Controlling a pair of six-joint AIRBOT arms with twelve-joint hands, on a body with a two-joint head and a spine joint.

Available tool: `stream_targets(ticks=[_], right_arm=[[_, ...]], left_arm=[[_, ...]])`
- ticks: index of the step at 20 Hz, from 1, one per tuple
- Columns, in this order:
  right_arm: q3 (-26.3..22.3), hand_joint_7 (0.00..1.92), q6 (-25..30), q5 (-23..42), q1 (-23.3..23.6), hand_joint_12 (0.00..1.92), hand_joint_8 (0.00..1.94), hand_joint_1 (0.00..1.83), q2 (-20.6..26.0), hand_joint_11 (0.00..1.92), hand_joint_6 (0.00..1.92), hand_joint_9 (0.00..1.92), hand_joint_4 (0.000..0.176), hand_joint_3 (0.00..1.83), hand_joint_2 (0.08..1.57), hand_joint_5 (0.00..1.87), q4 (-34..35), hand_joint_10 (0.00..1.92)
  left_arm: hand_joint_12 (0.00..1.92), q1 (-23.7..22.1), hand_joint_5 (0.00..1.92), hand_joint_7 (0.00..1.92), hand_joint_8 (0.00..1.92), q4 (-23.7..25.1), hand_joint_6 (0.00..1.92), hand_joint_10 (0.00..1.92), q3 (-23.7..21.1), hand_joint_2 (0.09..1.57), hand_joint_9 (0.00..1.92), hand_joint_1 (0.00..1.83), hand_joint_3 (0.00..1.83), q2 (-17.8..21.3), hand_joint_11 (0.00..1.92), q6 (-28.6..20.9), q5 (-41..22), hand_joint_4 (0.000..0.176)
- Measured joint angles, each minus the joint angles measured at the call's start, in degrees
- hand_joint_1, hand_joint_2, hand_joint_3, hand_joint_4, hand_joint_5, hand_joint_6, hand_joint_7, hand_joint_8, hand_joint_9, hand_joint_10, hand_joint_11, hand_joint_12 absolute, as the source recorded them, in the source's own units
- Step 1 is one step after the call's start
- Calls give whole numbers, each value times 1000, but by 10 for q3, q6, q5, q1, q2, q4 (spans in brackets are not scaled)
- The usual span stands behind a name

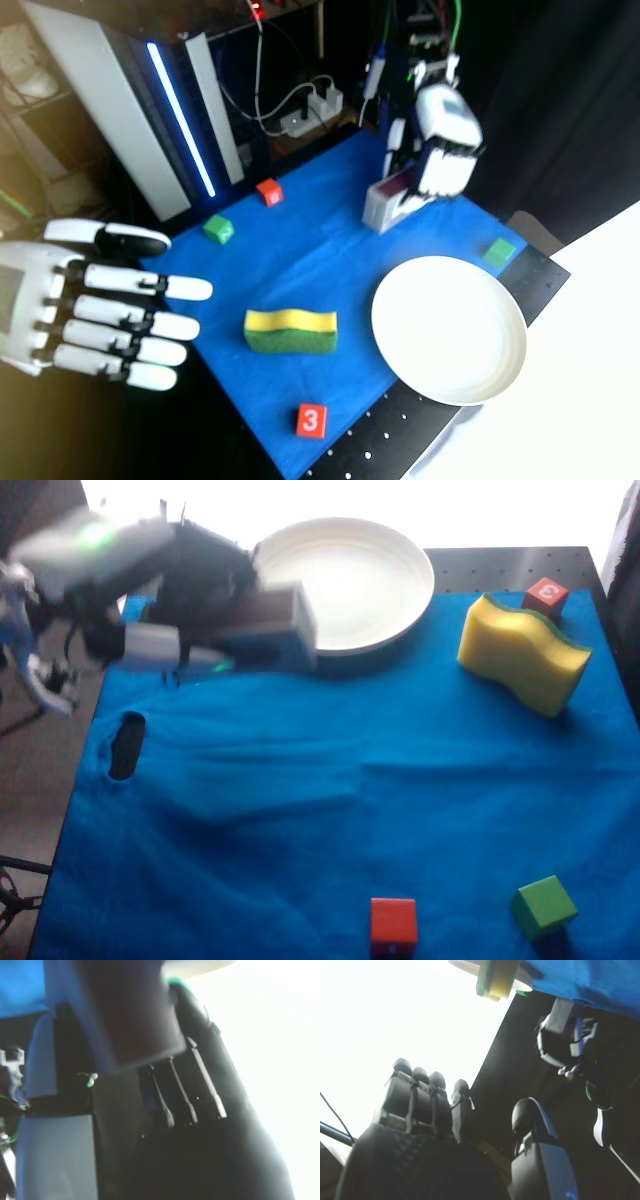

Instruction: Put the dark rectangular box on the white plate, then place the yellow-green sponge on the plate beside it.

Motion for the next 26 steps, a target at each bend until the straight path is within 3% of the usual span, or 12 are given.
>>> stream_targets(ticks=[1, 9, 11, 12, 15, 17, 18, 19, 21, 22, 23, 26], right_arm=[[0, 115, 0, 0, 0, 19, 3, 478, 0, 4, 3, 26, 87, 1, 1258, 267, -1, 3], [0, 109, 0, -1, 0, 135, 0, 536, -1, 6, 0, 39, 94, 4, 1254, 280, 0, 0], [0, 125, 0, -1, 0, 255, 1, 532, -3, 0, 1, 56, 91, 0, 1248, 289, 0, 3], [1, 140, 0, -1, 0, 308, 2, 517, -5, 0, 0, 73, 94, 0, 1230, 294, 0, 4], [4, 138, 0, 0, 0, 285, 0, 514, -6, 0, 1, 66, 110, 0, 1228, 290, 0, 5], [9, 127, 0, 1, 0, 285, 0, 499, -9, 0, 0, 64, 110, 0, 1220, 279, -2, 2], [11, 134, 0, 0, 0, 369, 1, 483, -11, 0, 0, 84, 108, 0, 1218, 283, -1, 5], [14, 138, 0, 0, 0, 390, 2, 475, -14, 0, 1, 90, 113, 0, 1220, 284, -1, 5], [19, 147, 0, -1, 0, 260, 1, 470, -15, 0, 0, 75, 124, 1, 1224, 276, -2, 0], [19, 146, 0, 0, 0, 250, 0, 473, -15, 0, 0, 74, 109, 1, 1224, 274, -1, 0], [20, 151, 0, 0, 0, 248, 2, 480, -15, 0, 1, 78, 100, 1, 1226, 278, 0, 2], [22, 133, 0, 2, 0, 220, 2, 490, -19, 0, 0, 62, 96, 2, 1240, 283, -5, 3]], left_arm=[[1251, -14, 967, 1164, 719, 9, 868, 1061, 1, 1058, 1040, 1399, 0, 0, 656, -1, 1, 0], [1159, -150, 972, 1186, 529, 43, 1052, 894, 152, 1050, 1086, 1394, 0, -132, 774, -10, 112, 0], [1177, -165, 939, 1106, 707, 40, 1161, 991, 201, 1084, 956, 1383, 1, -177, 609, -11, 163, 0], [1483, -174, 935, 987, 964, 39, 1122, 987, 226, 1122, 684, 1245, 1, -198, 194, -11, 179, 0], [1509, -187, 868, 971, 1040, 35, 1229, 1247, 285, 1149, 760, 1345, 0, -243, 257, -11, 206, 0], [1653, -188, 908, 951, 1061, 34, 1114, 1050, 332, 1138, 677, 1210, 0, -277, 270, -11, 237, 37], [1712, -188, 854, 900, 1158, 34, 1167, 1039, 356, 1163, 635, 1194, 5, -296, 95, -11, 259, 31], [1663, -188, 832, 922, 1136, 34, 1157, 1269, 380, 1160, 766, 1318, 0, -313, 259, -11, 279, 0], [1446, -188, 733, 881, 1258, 34, 1230, 1053, 409, 1197, 753, 1221, 1, -332, 493, -11, 299, 0], [1463, -188, 622, 809, 1294, 34, 667, 939, 410, 1190, 687, 1296, 4, -335, 464, -11, 305, 0], [1336, -188, 615, 558, 837, 33, 332, 894, 427, 1094, 618, 1161, 0, -349, 524, -11, 312, 3], [1275, -187, 635, 522, 449, 33, 51, 828, 444, 1069, 568, 1077, 0, -363, 479, -11, 324, 22]])
